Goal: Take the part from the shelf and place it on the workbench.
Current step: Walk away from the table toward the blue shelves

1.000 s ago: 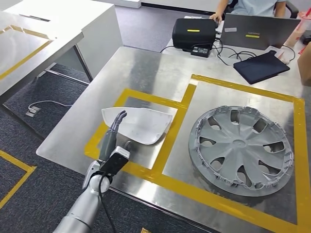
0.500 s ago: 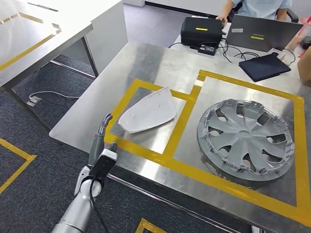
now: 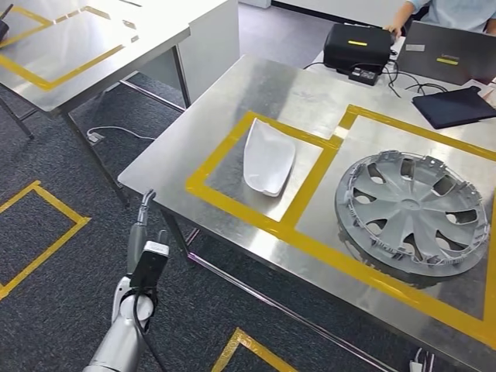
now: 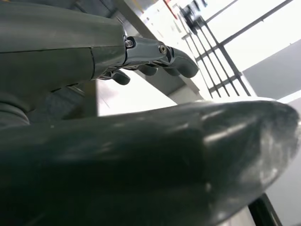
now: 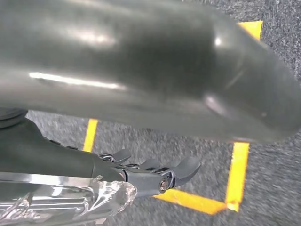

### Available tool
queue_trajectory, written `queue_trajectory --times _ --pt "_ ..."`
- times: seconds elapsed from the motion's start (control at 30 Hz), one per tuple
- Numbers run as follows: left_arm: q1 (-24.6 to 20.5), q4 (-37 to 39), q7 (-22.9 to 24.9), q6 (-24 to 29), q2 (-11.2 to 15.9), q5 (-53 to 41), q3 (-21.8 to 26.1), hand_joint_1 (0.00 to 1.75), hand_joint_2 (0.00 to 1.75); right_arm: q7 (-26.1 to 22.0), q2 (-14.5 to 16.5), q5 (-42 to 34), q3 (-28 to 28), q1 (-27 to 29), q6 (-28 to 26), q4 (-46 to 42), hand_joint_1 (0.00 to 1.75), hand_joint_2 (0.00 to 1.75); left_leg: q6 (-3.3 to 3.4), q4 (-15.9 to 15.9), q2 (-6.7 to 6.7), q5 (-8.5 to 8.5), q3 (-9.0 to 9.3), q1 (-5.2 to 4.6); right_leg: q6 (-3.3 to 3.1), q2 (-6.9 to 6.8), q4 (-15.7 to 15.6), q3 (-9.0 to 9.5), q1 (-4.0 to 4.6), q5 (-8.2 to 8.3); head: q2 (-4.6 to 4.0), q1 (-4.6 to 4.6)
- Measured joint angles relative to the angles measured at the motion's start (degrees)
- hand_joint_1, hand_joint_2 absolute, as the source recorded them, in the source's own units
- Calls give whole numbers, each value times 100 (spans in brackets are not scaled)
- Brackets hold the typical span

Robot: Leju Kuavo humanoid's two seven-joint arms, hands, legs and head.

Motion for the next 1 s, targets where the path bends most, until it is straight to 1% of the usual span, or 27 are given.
queue_trajectory --times 0.07,0.1,0.13,0.17,0.2,0.23,0.27,0.3,0.33,0.37,0.4,0.43,0.47,0.5,0.53,0.6,0.63,0.67,0.7,0.73,0.77,0.8,0.83,0.87,0.9,0.97,1.0 --pt "21 65 -105 137 24 211 303 0 0 -75 0 37 -17 -8 34 -2 0 0 -62 451 227 -497 -170 12 -61 -151 -42 -97 -16 142 1 -38" --pt "20 113 -145 163 36 280 449 0 0 -103 -1 49 -31 -8 49 -2 0 0 -97 811 313 -777 -275 26 -73 -226 -45 -173 -16 206 1 -59" --pt "23 164 -174 174 49 329 580 0 0 -122 -1 56 -48 -8 61 -3 0 0 -131 1169 360 -964 -357 46 -67 -315 -43 -258 -16 270 1 -71" --pt "28 209 -193 179 60 355 689 0 0 -132 -2 62 -67 -9 69 -3 0 0 -161 1420 381 -1011 -381 69 -56 -404 -40 -340 -17 327 1 -79" --pt "33 250 -205 183 68 372 779 0 0 -140 -2 69 -83 -11 77 -3 0 0 -191 1525 398 -943 -331 97 -38 -497 -37 -422 -20 384 1 -89" --pt "35 279 -211 184 71 382 842 0 0 -144 -2 76 -94 -15 81 -3 0 0 -222 1435 430 -797 -178 126 -13 -585 -35 -499 -24 440 1 -96" --pt "33 299 -216 190 69 384 887 0 0 -148 -2 83 -101 -23 83 -4 0 0 -256 1168 509 -665 79 156 20 -663 -29 -565 -29 491 1 -100" --pt "22 313 -219 214 63 382 920 0 0 -154 -5 90 -104 -29 84 -10 0 0 -287 781 644 -598 427 181 57 -730 -14 -623 -25 536 1 -112" --pt "2 324 -217 257 57 380 949 0 0 -168 -8 98 -110 -34 86 -16 0 0 -285 365 762 -622 745 183 96 -795 11 -674 -21 579 1 -120" --pt "-21 348 -212 326 55 378 985 0 0 -189 -11 106 -119 -44 92 -22 0 0 -247 44 850 -679 961 175 136 -858 38 -713 -20 630 1 -124" --pt "-40 400 -206 408 66 379 1039 0 0 -222 -14 112 -129 -53 105 -28 0 0 -183 -155 872 -724 1063 146 172 -921 46 -739 -30 685 1 -126" --pt "-51 497 -202 485 93 384 1118 0 0 -267 -13 114 -140 -62 127 -28 0 0 -96 -230 824 -733 1038 111 209 -989 41 -755 -56 745 1 -115" --pt "-57 644 -209 550 130 395 1219 0 0 -325 -15 109 -154 -72 159 -28 0 0 -18 -232 775 -685 982 91 248 -985 36 -768 -92 760 1 -109" --pt "-70 828 -222 593 175 414 1330 0 0 -397 -19 101 -172 -74 199 -27 0 0 46 -234 725 -627 933 75 276 -893 79 -797 -122 673 1 -107" --pt "-103 1046 -239 604 222 446 1453 0 0 -497 -25 94 -196 -73 243 -28 0 0 103 -238 672 -560 873 70 296 -738 237 -852 -136 473 1 -102" --pt "-196 1568 -264 527 322 552 1713 0 0 -783 -36 84 -250 -68 334 -38 0 0 180 -239 540 -415 711 54 282 -383 907 -1031 -116 -127 1 -70" --pt "-226 1860 -259 450 373 616 1851 0 0 -961 -40 77 -271 -70 392 -51 0 0 201 -237 464 -340 619 37 256 -291 1296 -1105 -88 -363 1 -49" --pt "-232 2155 -246 371 424 675 1989 0 0 -1135 -43 64 -284 -80 459 -72 0 0 211 -235 392 -268 527 19 218 -242 1578 -1127 -52 -472 1 -31" --pt "-216 2436 -231 308 473 723 2126 0 0 -1284 -44 49 -292 -95 530 -100 0 0 215 -231 326 -200 441 3 173 -213 1681 -1066 -11 -453 1 -23" --pt "-194 2685 -217 258 519 760 2257 0 0 -1395 -45 32 -296 -114 593 -132 0 0 213 -228 261 -134 361 -7 121 -184 1566 -897 31 -333 1 -22" --pt "-178 2897 -213 227 559 785 2372 0 0 -1466 -46 20 -298 -135 635 -166 0 0 209 -226 191 -69 288 -12 65 -118 1265 -629 69 -185 1 -22" --pt "-171 3068 -213 211 585 798 2462 0 0 -1502 -47 13 -300 -156 659 -199 0 0 201 -223 116 -4 224 -13 2 25 840 -311 99 -115 1 -23" --pt "-175 3198 -214 202 603 803 2527 0 0 -1519 -48 8 -305 -171 672 -229 0 0 189 -221 39 60 170 -16 -43 165 394 3 106 -106 1 -26" --pt "-185 3310 -211 200 617 802 2577 0 0 -1530 -49 4 -313 -185 685 -252 0 0 168 -224 -36 126 131 -14 -64 273 65 207 112 -140 1 -24" --pt "-194 3408 -186 193 632 795 2618 0 0 -1542 -50 -2 -322 -202 709 -272 0 0 137 -233 -108 191 102 -5 -77 324 -129 312 117 -190 1 -23" --pt "-190 3612 46 40 688 726 2690 0 0 -1569 -34 -109 -323 -225 853 -326 0 0 67 -268 -225 299 62 8 -83 196 -211 299 117 -128 1 -13" --pt "-174 3725 273 -108 723 649 2711 0 0 -1581 -20 -235 -293 -226 980 -394 0 0 36 -246 -186 250 30 2 -109 120 -238 270 106 -66 1 -20"
